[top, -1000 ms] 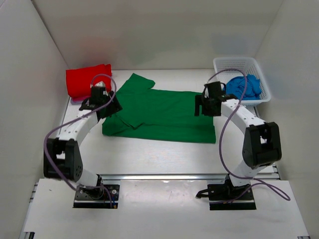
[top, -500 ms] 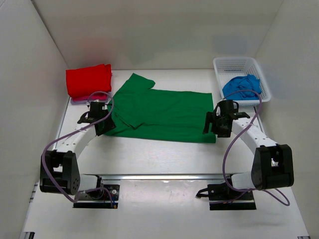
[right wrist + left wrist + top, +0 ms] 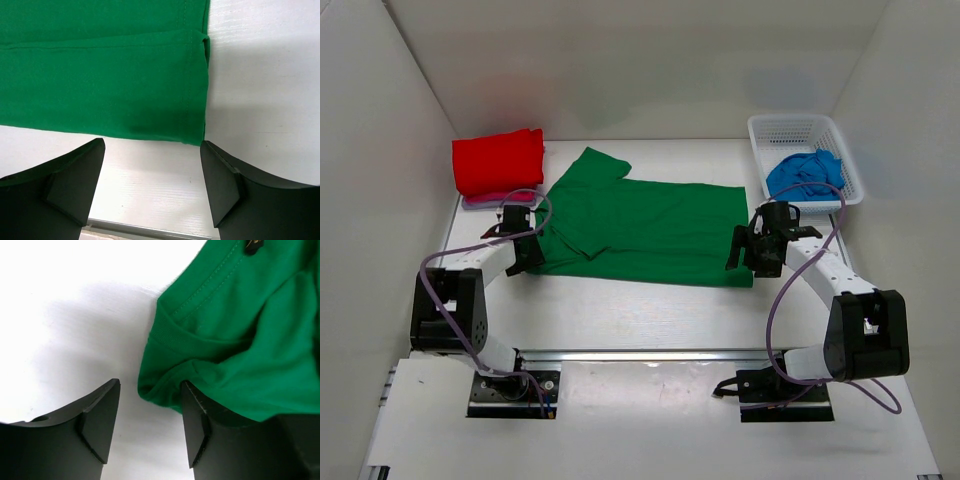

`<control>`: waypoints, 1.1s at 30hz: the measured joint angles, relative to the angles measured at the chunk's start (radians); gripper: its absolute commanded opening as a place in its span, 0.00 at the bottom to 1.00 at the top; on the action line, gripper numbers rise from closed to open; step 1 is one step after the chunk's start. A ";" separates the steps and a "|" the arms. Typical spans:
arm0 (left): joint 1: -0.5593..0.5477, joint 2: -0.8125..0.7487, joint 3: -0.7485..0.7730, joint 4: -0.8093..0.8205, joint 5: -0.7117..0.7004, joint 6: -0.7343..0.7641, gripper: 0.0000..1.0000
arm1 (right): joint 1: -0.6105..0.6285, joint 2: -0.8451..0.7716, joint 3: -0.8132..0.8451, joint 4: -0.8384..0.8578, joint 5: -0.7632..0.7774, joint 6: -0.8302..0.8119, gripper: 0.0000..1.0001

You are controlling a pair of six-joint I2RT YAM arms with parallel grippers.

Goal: Fold and stack the t-shirts
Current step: Fold the flattened tshirt in 1/3 of the way

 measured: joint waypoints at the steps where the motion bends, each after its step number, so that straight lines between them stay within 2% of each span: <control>1: 0.001 0.014 0.000 0.006 0.000 0.003 0.58 | 0.000 0.000 -0.002 0.000 0.000 0.001 0.75; 4: 0.001 0.049 0.008 0.023 0.003 0.005 0.43 | 0.001 0.002 -0.003 0.000 0.000 0.000 0.74; 5: 0.001 0.058 0.017 0.028 0.007 0.005 0.25 | 0.001 0.002 -0.005 -0.002 0.002 0.001 0.74; 6: 0.001 0.068 0.025 0.035 0.011 -0.001 0.01 | 0.001 0.003 -0.006 -0.002 0.004 0.001 0.74; 10: 0.002 0.096 0.055 0.043 0.013 0.008 0.00 | -0.003 0.003 -0.015 -0.007 0.013 0.006 0.72; 14: 0.002 0.096 0.055 0.043 0.014 0.008 0.00 | -0.001 0.004 -0.023 -0.017 0.020 0.013 0.59; 16: 0.002 0.097 0.055 0.043 0.015 0.008 0.00 | 0.004 0.004 -0.029 -0.019 0.021 0.025 0.55; 21: 0.000 0.096 0.055 0.042 0.024 0.007 0.00 | 0.020 0.020 -0.069 -0.011 0.019 0.039 0.52; 22: 0.000 0.095 0.055 0.041 0.025 0.008 0.00 | 0.022 0.029 -0.075 -0.011 0.019 0.042 0.39; 24: 0.001 0.092 0.055 0.034 0.032 0.008 0.00 | 0.027 0.050 -0.085 -0.005 0.020 0.045 0.00; 33: -0.017 0.015 0.055 -0.129 0.100 0.028 0.00 | -0.034 0.088 -0.074 -0.068 0.012 -0.006 0.00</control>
